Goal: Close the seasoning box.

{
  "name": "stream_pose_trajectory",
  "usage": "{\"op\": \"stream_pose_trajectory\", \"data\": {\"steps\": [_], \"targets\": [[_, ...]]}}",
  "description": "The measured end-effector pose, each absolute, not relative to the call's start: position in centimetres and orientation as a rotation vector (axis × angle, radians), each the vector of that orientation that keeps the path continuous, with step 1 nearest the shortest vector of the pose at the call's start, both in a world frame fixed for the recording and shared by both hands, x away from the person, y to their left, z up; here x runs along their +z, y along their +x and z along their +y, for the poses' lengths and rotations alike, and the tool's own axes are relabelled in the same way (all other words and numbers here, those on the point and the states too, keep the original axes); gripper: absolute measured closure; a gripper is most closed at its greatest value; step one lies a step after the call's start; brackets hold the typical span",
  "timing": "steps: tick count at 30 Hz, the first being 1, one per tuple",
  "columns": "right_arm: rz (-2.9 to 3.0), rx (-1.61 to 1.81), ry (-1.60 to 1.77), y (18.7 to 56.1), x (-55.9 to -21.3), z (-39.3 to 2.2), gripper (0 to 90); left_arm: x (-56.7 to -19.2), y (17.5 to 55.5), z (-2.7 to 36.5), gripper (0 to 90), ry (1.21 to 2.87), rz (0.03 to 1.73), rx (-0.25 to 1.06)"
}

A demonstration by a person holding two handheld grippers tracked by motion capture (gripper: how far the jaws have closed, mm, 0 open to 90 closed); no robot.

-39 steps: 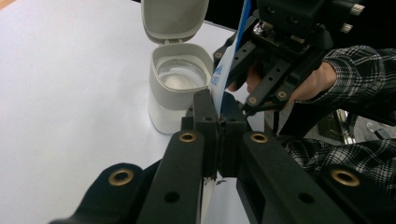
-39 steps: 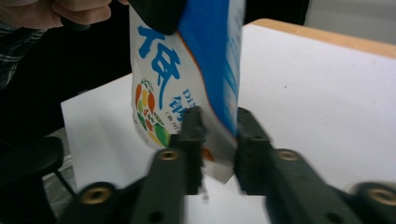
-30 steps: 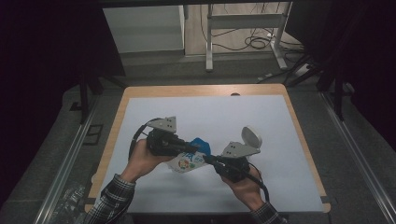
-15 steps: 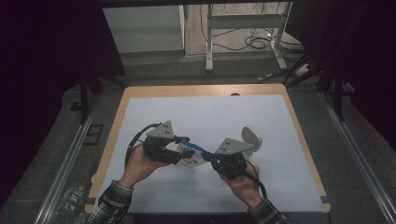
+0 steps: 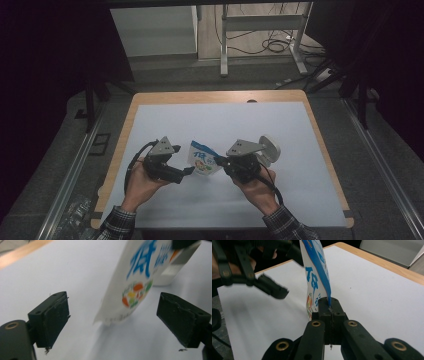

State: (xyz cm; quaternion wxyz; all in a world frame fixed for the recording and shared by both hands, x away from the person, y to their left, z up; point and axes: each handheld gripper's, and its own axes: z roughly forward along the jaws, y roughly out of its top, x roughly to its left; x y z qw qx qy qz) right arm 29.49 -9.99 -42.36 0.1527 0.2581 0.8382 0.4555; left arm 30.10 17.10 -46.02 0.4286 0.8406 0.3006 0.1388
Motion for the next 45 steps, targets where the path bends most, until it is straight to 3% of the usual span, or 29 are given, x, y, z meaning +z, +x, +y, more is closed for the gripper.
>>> {"op": "stream_pose_trajectory", "data": {"steps": [13, 26, 45], "targets": [[2.441, 1.24, 0.752, 32.2, -41.2, -7.6, 89.5, -50.4, 28.1, 19.0, 1.0, 2.147, 0.944, 0.339], [2.467, 1.137, 0.743, 35.0, -40.4, -4.6, 89.5, -53.8, 26.9, 19.7, 0.0, 2.223, 1.034, 0.377], [2.49, 1.048, 0.765, 38.3, -41.4, -0.6, 89.5, -55.4, 26.7, 20.1, 0.0, 2.162, 1.061, 0.371]]}}
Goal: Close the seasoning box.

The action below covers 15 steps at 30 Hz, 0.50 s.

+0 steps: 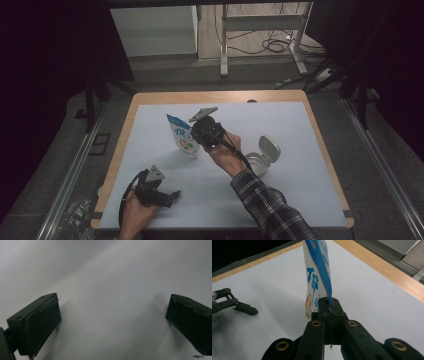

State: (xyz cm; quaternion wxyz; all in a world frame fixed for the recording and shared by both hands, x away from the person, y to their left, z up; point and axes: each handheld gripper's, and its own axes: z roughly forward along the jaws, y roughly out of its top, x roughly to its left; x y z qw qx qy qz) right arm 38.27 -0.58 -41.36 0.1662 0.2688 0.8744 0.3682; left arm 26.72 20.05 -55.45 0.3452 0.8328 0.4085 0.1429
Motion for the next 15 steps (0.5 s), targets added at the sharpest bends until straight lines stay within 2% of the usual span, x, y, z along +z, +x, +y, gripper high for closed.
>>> {"op": "stream_pose_trajectory", "data": {"steps": [15], "targets": [[2.49, 1.042, 0.801, 39.8, -42.1, 0.1, 88.4, -55.5, 26.7, 20.1, 0.0, 2.163, 1.058, 0.376]]}}
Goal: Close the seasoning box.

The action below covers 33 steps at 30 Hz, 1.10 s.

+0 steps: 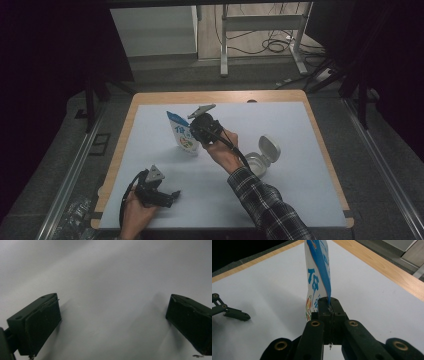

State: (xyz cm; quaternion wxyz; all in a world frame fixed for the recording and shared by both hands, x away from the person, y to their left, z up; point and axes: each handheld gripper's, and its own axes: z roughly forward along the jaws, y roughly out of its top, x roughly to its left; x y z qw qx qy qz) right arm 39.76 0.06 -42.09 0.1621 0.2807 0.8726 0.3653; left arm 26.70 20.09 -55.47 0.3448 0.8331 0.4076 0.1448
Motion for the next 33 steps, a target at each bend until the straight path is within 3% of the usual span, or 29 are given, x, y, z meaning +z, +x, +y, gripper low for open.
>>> {"op": "stream_pose_trajectory", "data": {"steps": [13, 33], "targets": [[2.493, 1.067, 0.811, 40.0, -42.2, -0.1, 75.3, -55.5, 26.7, 20.1, 0.0, 2.161, 1.06, 0.376], [2.486, 1.109, 0.82, 38.9, -41.9, -2.1, 68.0, -55.5, 26.7, 20.1, 0.1, 2.159, 1.06, 0.378]]}}
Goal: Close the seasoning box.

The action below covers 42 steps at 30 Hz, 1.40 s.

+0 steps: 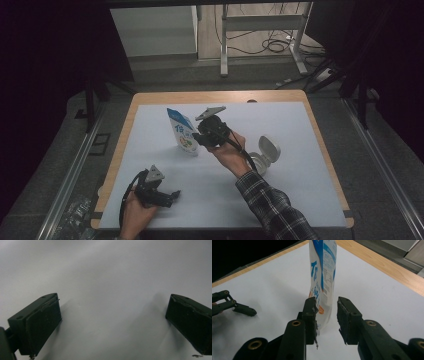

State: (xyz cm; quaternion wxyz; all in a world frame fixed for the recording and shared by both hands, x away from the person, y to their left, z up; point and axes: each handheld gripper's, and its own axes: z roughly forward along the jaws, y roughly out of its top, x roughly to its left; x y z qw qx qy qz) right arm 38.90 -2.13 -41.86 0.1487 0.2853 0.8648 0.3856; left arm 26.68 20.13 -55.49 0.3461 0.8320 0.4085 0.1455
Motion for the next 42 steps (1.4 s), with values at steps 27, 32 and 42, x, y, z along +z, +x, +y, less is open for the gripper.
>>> {"op": "stream_pose_trajectory", "data": {"steps": [27, 32, 42], "targets": [[2.5, 1.149, 0.795, 34.7, -41.3, -8.5, 59.3, -55.5, 26.7, 20.1, 0.2, 2.159, 1.06, 0.376], [2.504, 1.143, 0.774, 33.8, -41.3, -9.8, 73.1, -55.4, 26.7, 20.1, 0.3, 2.16, 1.06, 0.374], [2.495, 1.132, 0.781, 32.3, -41.5, -12.6, 86.3, -55.5, 26.7, 20.1, 0.3, 2.157, 1.062, 0.372]]}}
